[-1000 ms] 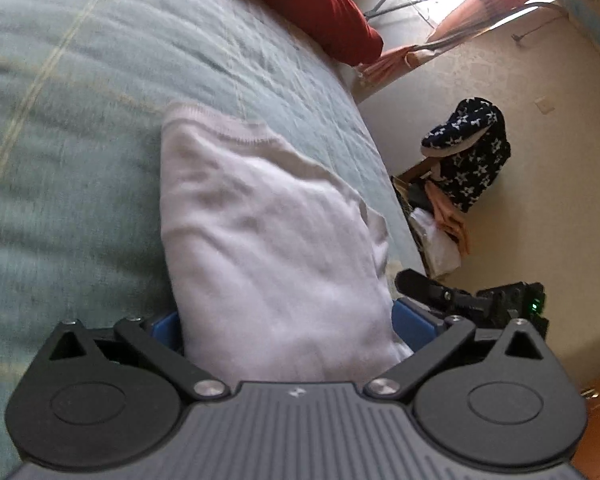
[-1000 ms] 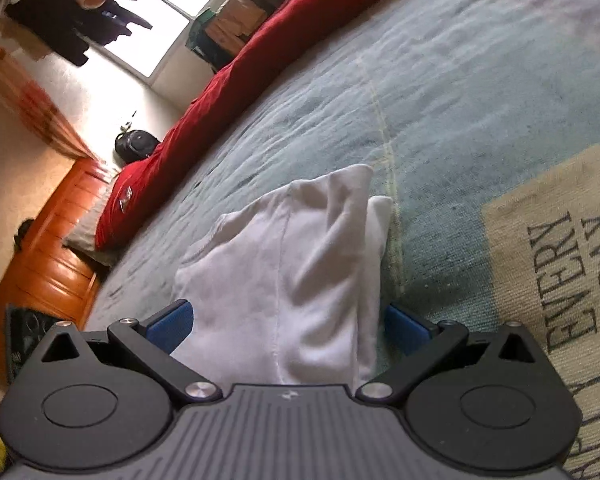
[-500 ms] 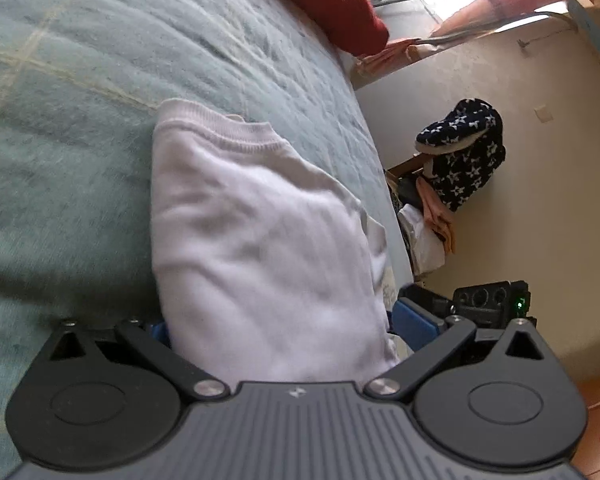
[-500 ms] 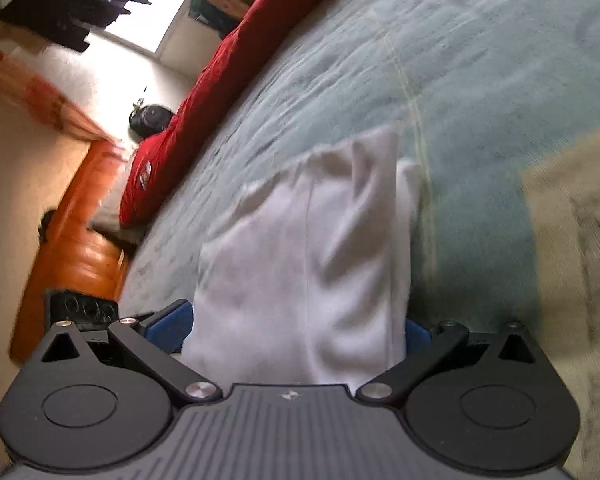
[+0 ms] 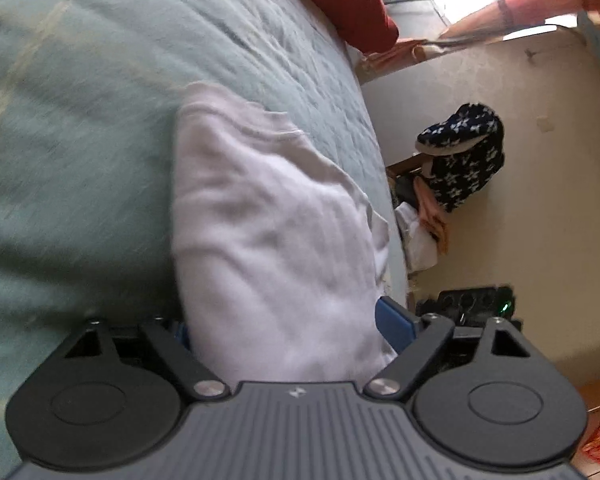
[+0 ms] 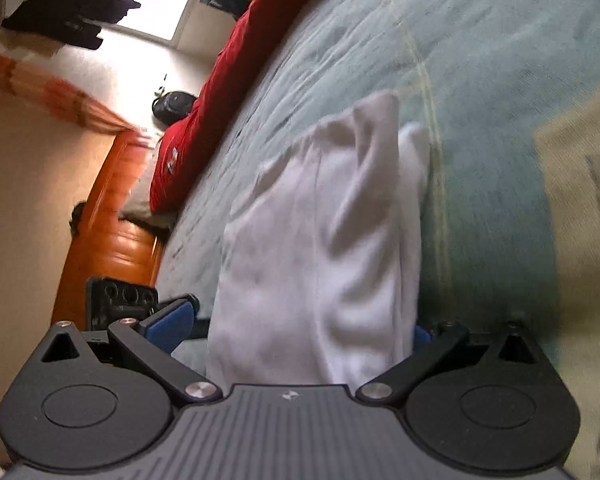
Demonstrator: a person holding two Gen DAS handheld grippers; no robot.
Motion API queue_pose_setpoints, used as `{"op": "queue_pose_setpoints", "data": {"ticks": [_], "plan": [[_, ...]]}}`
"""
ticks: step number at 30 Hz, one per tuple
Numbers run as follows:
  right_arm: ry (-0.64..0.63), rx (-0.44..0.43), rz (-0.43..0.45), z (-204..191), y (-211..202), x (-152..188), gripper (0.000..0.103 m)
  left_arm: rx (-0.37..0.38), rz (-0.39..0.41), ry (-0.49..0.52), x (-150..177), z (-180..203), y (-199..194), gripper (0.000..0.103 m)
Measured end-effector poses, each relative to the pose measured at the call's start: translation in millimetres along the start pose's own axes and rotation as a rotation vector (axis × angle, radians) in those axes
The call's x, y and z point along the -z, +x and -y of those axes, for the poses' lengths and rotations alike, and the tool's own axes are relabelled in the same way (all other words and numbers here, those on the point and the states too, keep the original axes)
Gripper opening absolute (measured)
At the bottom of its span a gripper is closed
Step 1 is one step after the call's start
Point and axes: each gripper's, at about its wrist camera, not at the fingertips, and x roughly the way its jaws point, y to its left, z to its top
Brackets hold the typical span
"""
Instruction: Fold clothes
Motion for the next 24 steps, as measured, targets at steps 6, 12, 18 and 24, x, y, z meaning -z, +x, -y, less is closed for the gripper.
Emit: {"op": "queue_pose_setpoints", "data": {"ticks": [6, 12, 18, 24], "plan": [[-0.048, -0.010, -0.015, -3.4, 2.6, 0.7, 0.103, -0.039, -0.006, 0.061, 5.0, 10.4, 0.1, 0.084], [-0.079, -0.048, -0.042, 1.6, -1.0, 2.1, 0.103, -0.014, 0.017, -0.003, 0.3, -11.3, -5.9, 0.067], [-0.099, -0.032, -0.052, -0.9, 2.4, -0.9, 0.103, -0.025, 0.028, 0.025, 2.2, -7.0, -3.8, 0.068], [-0.065, 0.002, -0.069, -11.1, 2.1, 5.7, 0.103, -0.047, 0.015, 0.014, 9.2, 3.8, -11.8, 0.071]]}}
